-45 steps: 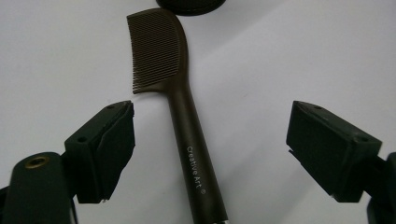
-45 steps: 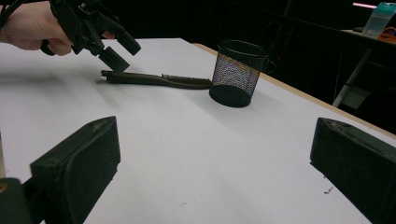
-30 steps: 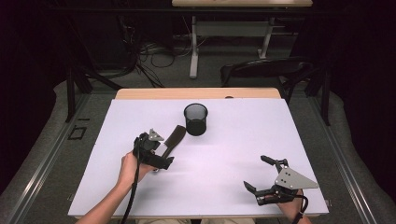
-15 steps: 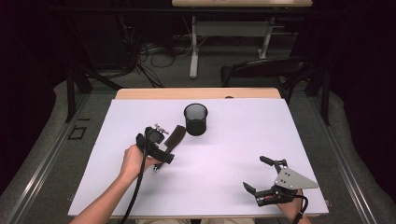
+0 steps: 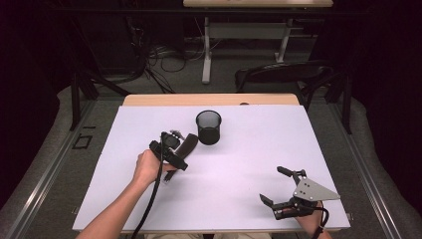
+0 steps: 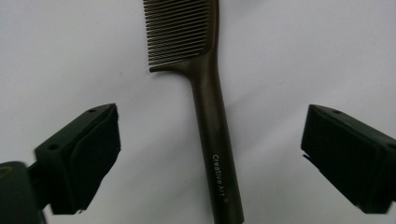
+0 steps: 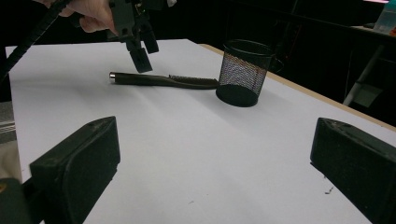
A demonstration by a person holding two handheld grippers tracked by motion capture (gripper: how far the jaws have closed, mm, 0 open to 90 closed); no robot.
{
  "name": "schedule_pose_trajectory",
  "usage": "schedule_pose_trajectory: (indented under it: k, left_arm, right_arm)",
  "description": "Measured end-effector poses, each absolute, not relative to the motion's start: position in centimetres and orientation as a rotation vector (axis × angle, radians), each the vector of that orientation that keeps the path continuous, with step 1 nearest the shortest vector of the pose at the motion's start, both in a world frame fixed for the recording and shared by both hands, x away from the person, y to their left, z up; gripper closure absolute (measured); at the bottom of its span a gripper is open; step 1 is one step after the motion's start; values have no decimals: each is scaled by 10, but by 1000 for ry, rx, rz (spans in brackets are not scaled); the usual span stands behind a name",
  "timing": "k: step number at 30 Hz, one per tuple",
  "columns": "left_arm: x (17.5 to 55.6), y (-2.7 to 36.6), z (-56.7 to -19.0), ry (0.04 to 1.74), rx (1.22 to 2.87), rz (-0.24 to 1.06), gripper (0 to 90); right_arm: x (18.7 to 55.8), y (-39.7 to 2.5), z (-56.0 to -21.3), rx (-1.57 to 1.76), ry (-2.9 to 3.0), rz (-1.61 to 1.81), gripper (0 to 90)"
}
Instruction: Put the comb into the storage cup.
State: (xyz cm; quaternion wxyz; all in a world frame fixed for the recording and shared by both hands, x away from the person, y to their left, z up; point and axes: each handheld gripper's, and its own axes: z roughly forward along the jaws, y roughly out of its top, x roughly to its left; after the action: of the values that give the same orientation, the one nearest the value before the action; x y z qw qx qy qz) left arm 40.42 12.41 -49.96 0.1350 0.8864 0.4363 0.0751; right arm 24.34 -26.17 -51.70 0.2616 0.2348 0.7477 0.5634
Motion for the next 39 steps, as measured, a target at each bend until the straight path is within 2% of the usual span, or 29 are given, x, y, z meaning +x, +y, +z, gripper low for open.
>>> schedule_pose_trajectory:
  k: [3,9,12,22,30,39]
  left_arm:
    - [407,122,-499,1267,2577,200,143]
    - [416,123,-505,1308,2594,165,223]
    - [418,122,-508,1311,2588,148,314]
    - [417,112,-512,1363,2587,100,501]
    - [423,110,-516,1390,2617,101,595]
    - [429,111,-519,1413,2625,85,649]
  right_arm:
    - [244,-261,-517,636,2025,1525,9]
    - [244,-261,-517,638,2030,1522,9]
    - [246,-261,-519,640,2039,1523,9]
    - [246,-260,-519,644,2044,1532,10]
    - [245,-260,-519,641,2056,1530,11]
    - [246,-260,-519,630,2060,1524,11]
